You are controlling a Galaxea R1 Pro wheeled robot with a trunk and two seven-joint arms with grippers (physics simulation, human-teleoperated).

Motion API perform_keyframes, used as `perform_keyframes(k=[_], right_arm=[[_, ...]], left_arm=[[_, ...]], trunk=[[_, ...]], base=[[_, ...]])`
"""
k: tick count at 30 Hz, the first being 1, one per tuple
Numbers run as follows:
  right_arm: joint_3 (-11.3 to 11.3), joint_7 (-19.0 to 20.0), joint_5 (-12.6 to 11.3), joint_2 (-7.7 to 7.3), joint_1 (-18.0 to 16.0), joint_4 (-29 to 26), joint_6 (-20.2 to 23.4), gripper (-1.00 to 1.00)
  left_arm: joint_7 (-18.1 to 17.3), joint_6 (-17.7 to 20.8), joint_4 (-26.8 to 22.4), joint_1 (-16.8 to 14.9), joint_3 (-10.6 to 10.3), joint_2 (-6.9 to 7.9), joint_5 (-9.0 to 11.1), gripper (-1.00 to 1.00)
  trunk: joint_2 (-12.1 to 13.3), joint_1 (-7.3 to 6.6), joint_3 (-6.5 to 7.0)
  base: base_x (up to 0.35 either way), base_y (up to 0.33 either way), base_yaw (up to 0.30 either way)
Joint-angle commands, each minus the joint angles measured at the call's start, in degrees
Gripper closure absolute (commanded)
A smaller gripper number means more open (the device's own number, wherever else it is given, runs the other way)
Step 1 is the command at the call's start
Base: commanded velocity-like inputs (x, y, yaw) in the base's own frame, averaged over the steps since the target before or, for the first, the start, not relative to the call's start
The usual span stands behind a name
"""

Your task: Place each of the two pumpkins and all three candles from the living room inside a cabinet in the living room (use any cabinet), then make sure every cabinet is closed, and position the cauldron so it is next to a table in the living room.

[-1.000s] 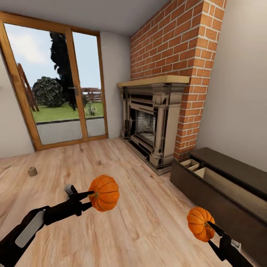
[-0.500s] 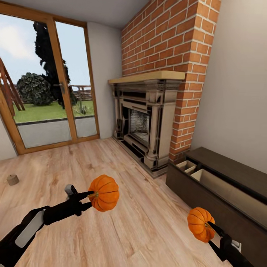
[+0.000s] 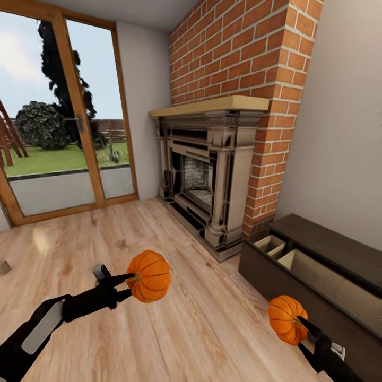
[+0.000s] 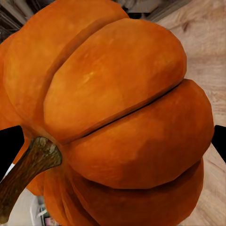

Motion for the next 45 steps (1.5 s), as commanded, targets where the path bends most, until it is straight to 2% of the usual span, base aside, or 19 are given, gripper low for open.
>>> perform_keyframes(k=[1, 8, 33, 39, 45], right_arm=[[-0.22, -0.01, -0.59, 0.01, -0.07, 0.0, 0.65, 1.0], [-0.36, -0.23, -0.71, 0.1, -0.03, 2.22, 0.64, 1.0], [-0.37, 0.35, -0.74, 0.14, -0.04, 3.25, 0.58, 1.0], [-0.09, 0.45, -0.33, 0.11, -0.06, 3.06, -1.49, 1.0], [-0.22, 0.81, -0.69, -0.14, -0.05, 2.92, -1.76, 1.0]], left_arm=[[-0.07, 0.56, -0.01, -0.05, -0.09, 0.07, 0.78, 1.0], [-0.07, 0.56, 0.11, -0.05, -0.02, 0.07, 0.87, 1.0], [-0.07, 0.65, -0.01, -0.05, -0.27, 0.06, 0.87, 1.0], [-0.05, 0.65, -0.01, -0.05, -0.27, 0.06, 0.87, 1.0], [-0.05, 0.65, -0.01, -0.05, -0.27, 0.06, 0.87, 1.0]], trunk=[[-0.03, 0.02, -0.05], [-0.03, 0.02, -0.05], [10.0, -5.47, 4.43], [12.41, -6.79, 5.51], [14.81, -8.11, 6.59]], base=[[0.236, 0.0, -0.269], [0.048, 0.0, -0.285], [0.0, 0.0, -0.266], [0.0, 0.0, -0.03], [0.0, 0.0, 0.0]])
